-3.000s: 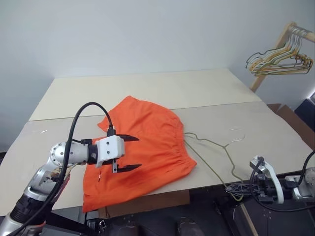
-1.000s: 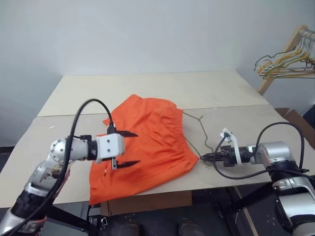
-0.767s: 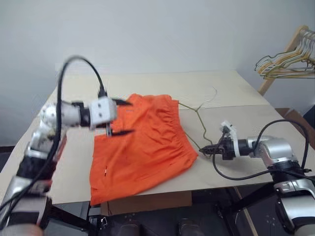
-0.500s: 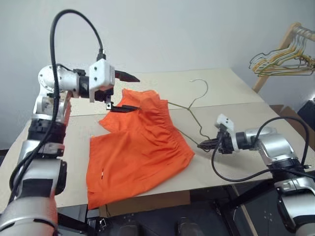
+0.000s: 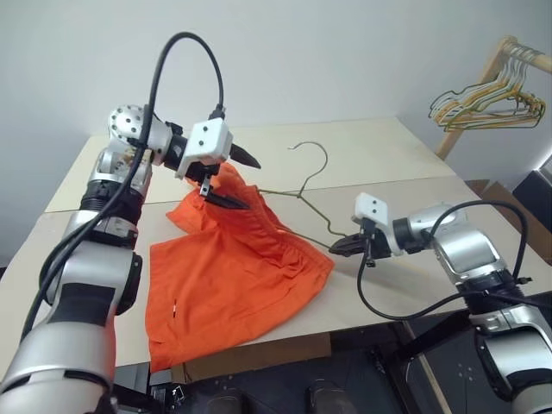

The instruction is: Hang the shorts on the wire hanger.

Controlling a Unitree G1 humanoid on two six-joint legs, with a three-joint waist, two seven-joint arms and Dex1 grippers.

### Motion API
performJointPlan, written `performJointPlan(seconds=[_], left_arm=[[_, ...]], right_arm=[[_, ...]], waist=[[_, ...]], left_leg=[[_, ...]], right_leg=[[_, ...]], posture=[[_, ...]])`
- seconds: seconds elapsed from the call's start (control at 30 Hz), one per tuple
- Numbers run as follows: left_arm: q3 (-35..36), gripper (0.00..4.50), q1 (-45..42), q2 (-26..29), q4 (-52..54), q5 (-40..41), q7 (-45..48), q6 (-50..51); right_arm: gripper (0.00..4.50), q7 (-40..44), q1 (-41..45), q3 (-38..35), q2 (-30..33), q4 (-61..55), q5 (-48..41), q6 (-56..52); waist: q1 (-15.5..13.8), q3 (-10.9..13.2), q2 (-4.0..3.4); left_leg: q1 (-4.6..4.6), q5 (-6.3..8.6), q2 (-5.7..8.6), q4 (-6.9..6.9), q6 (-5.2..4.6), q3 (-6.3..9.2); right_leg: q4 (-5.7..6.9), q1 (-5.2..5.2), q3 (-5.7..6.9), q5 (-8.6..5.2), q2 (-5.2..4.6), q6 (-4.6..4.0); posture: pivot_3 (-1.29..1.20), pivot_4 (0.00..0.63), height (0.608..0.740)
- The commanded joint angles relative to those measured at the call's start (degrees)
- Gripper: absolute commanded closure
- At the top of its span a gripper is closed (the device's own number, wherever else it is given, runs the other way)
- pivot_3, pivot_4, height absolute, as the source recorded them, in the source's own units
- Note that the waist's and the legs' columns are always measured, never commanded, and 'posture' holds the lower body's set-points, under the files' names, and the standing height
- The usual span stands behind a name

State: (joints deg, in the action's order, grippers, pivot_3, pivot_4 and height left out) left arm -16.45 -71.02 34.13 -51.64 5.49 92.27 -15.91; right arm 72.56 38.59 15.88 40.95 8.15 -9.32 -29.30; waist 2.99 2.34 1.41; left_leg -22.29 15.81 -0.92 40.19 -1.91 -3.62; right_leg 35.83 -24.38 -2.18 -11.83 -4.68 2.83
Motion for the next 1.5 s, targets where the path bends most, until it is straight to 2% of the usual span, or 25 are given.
performJointPlan(seconds=[0.03, 0.17, 0.47, 0.5, 0.6, 0.77, 0.87, 0.9, 1.13, 1.23, 1.33, 1.43, 1.5], left_arm=[[-2.8, 0.21, -2.5, 1.6, 0.3, 1.2, 0.2, 0.7], [-8.1, 1.27, -2.3, 3.3, 0.8, 3.7, 0.2, 2.9], [-13.8, 4.37, -2.5, 4.0, 0.8, 6.1, 0.2, 4.7], [-13.9, 4.47, -2.5, 3.9, 0.6, 6.1, 0.2, 4.6], [-14.2, 4.47, -2.5, 4.0, 0.5, 6.6, 0.2, 4.3], [-12.1, 4.47, -2.3, 3.6, -0.1, 6.6, 0.2, 2.1], [-10.7, 4.5, -2.6, 3.9, -0.7, 6.4, 0.2, 0.6], [-10.0, 4.5, -2.7, 4.0, -1.1, 6.0, 0.2, 0.1], [-5.7, 4.5, -3.1, 6.0, -1.8, 4.8, 0.2, -0.4], [-4.7, 4.5, -2.8, 7.0, -2.2, 4.3, 0.2, -0.5], [-3.6, 4.5, -2.8, 7.2, -3.3, 3.2, 0.2, -1.1], [-2.6, 4.5, -2.7, 6.9, -4.0, 2.5, 0.2, -1.5], [-2.0, 4.5, -2.6, 6.7, -4.2, 2.1, 0.2, -1.4]], right_arm=[[4.5, -0.3, 2.2, -0.3, 0.0, -2.1, 0.6, 0.6], [4.5, -0.3, 2.2, 0.5, 0.0, -2.4, 1.1, 0.5], [4.5, -0.6, 2.9, 0.3, -0.4, -3.3, 1.3, 0.6], [4.5, -0.8, 3.1, 0.2, -0.5, -3.5, 1.2, 0.4], [4.5, -1.3, 3.0, -0.2, -0.7, -4.0, 1.4, 1.1], [4.5, -4.7, 0.8, -1.6, -1.2, -4.3, 3.4, 11.7], [3.72, -4.2, -0.4, -0.4, 0.9, -4.7, 5.8, 15.4], [3.37, -4.5, -0.1, -1.4, 0.8, -4.7, 4.9, 12.8], [0.95, -6.8, -4.3, -15.0, 4.3, -8.0, -5.4, -1.7], [0.95, -6.5, -11.3, -20.9, 6.2, -13.1, -11.1, -6.9], [0.95, -9.0, -18.0, -22.9, 5.6, -20.0, -16.1, -15.5], [0.95, -15.3, -21.6, -23.3, 0.5, -26.2, -21.9, -25.2], [0.95, -21.7, -23.4, -22.6, -5.3, -30.4, -23.6, -28.8]], waist=[[0.0, 0.0, 0.0], [0.2, 0.0, 0.0], [0.2, 0.0, 0.0], [0.2, 0.0, 0.0], [0.3, 0.0, 0.0], [0.5, 0.0, 0.0], [0.5, 0.0, 0.0], [0.5, 0.0, 0.0], [0.1, 0.0, 0.01], [-0.4, 0.0, 0.01], [-0.6, 0.0, 0.01], [-0.3, 0.0, 0.02], [-0.3, 0.0, 0.02]], left_leg=[[0.0, 0.0, 0.0, 0.0, 0.0, 0.0], [-0.02, 0.01, -0.01, 0.0, -0.02, 0.0], [-0.04, 0.02, -0.01, 0.04, -0.03, 0.03], [-0.04, 0.02, -0.01, 0.04, -0.03, 0.03], [-0.04, 0.02, -0.01, 0.04, -0.03, 0.02], [-0.04, 0.02, -0.01, 0.04, -0.03, 0.02], [-0.05, 0.02, -0.01, 0.04, -0.03, 0.01], [-0.06, 0.02, -0.01, 0.04, -0.04, 0.0], [-0.06, 0.03, -0.01, 0.05, -0.05, 0.03], [-0.05, 0.04, -0.03, 0.05, -0.07, 0.03], [-0.03, 0.05, -0.04, 0.06, -0.09, 0.02], [0.01, 0.05, -0.04, 0.1, -0.09, 0.02], [0.04, 0.05, -0.04, 0.1, -0.09, 0.04]], right_leg=[[0.0, 0.0, 0.0, 0.0, 0.0, 0.0], [0.02, -0.03, -0.01, -0.01, 0.0, 0.01], [0.03, -0.04, -0.01, -0.01, 0.0, 0.02], [0.02, -0.05, -0.01, -0.01, 0.0, 0.02], [0.02, -0.04, -0.01, -0.01, 0.0, 0.02], [0.02, -0.05, 0.0, -0.02, 0.0, 0.02], [0.01, -0.05, -0.01, -0.02, 0.0, 0.03], [0.01, -0.05, -0.01, -0.02, 0.0, 0.03], [0.02, -0.03, 0.0, -0.02, -0.01, 0.03], [0.0, 0.0, 0.01, -0.02, -0.01, 0.03], [0.02, 0.0, 0.02, -0.03, 0.0, 0.03], [0.11, 0.02, 0.0, -0.02, 0.0, 0.02], [0.17, 0.01, -0.06, -0.02, 0.02, 0.01]], posture=[[-0.05, 0.0, 0.74], [-0.05, 0.0, 0.74], [-0.05, 0.0, 0.74], [-0.05, 0.0, 0.74], [-0.06, 0.0, 0.74], [-0.06, 0.0, 0.74], [-0.06, 0.0, 0.74], [-0.05, 0.0, 0.74], [-0.04, 0.0, 0.74], [-0.04, 0.0, 0.74], [-0.05, 0.0, 0.74], [-0.05, 0.0, 0.74], [-0.05, 0.0, 0.74]])
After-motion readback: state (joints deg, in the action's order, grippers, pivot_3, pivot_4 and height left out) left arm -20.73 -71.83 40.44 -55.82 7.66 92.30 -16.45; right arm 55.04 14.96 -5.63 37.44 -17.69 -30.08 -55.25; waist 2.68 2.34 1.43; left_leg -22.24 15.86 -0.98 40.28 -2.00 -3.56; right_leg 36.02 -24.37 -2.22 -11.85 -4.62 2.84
